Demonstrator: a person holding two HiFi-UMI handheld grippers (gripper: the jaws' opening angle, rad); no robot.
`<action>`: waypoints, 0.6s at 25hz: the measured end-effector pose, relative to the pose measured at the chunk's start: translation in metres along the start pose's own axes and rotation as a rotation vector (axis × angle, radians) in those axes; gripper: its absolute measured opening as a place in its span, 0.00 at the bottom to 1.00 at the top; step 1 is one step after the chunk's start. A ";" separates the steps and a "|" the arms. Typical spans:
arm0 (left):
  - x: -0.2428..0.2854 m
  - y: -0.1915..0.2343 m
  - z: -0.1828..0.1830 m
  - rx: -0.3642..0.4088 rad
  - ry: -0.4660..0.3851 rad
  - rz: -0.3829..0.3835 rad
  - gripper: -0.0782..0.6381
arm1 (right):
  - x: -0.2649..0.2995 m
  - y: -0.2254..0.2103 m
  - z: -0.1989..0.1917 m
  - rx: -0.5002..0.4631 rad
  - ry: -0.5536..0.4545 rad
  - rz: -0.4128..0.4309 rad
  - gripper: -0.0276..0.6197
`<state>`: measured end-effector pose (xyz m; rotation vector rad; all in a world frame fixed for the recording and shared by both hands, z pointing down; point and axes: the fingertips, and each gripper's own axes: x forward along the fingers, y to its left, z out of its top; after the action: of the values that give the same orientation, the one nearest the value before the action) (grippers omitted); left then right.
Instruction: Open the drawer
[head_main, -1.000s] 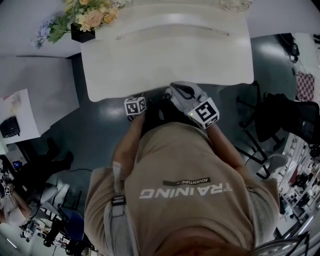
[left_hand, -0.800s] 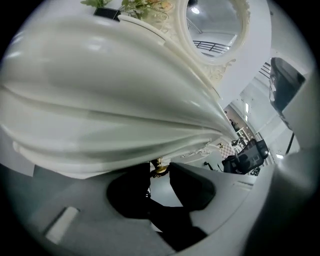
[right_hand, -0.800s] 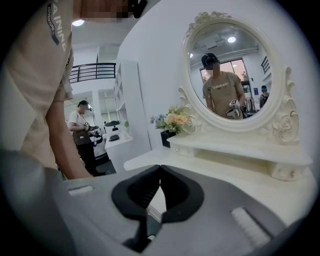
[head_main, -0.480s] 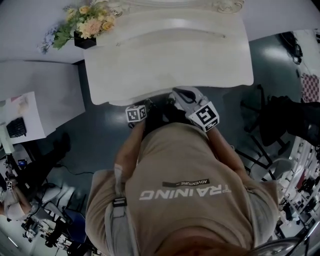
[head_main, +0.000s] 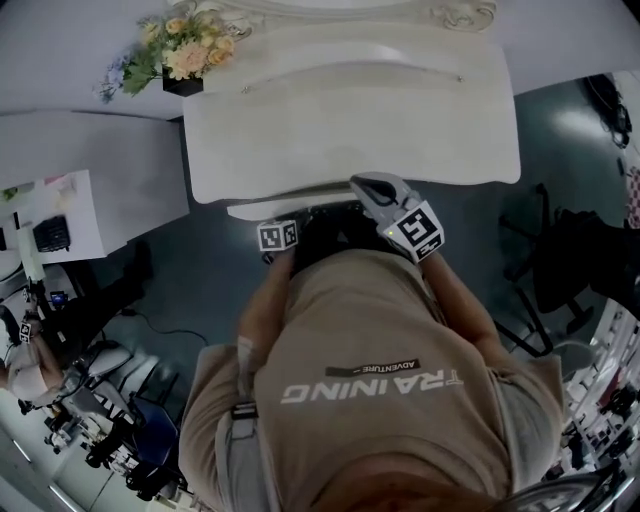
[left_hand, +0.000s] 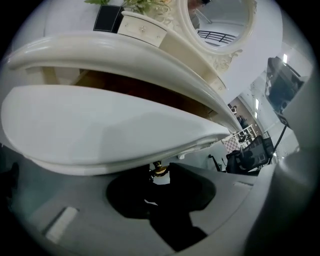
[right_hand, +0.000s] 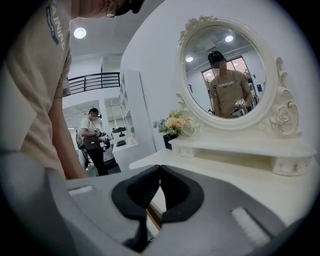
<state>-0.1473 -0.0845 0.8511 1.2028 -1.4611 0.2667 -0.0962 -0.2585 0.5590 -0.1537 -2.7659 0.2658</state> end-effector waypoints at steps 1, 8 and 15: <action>0.000 -0.002 -0.003 -0.004 0.002 0.005 0.29 | -0.001 -0.003 -0.002 0.001 -0.001 0.008 0.05; -0.003 -0.007 -0.022 -0.024 0.022 0.018 0.29 | -0.007 -0.012 -0.012 0.016 -0.004 0.013 0.05; -0.010 -0.010 -0.037 -0.015 0.014 0.000 0.29 | -0.009 0.011 -0.015 0.004 0.018 0.005 0.05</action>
<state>-0.1197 -0.0567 0.8495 1.1866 -1.4492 0.2636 -0.0813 -0.2462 0.5675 -0.1610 -2.7474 0.2701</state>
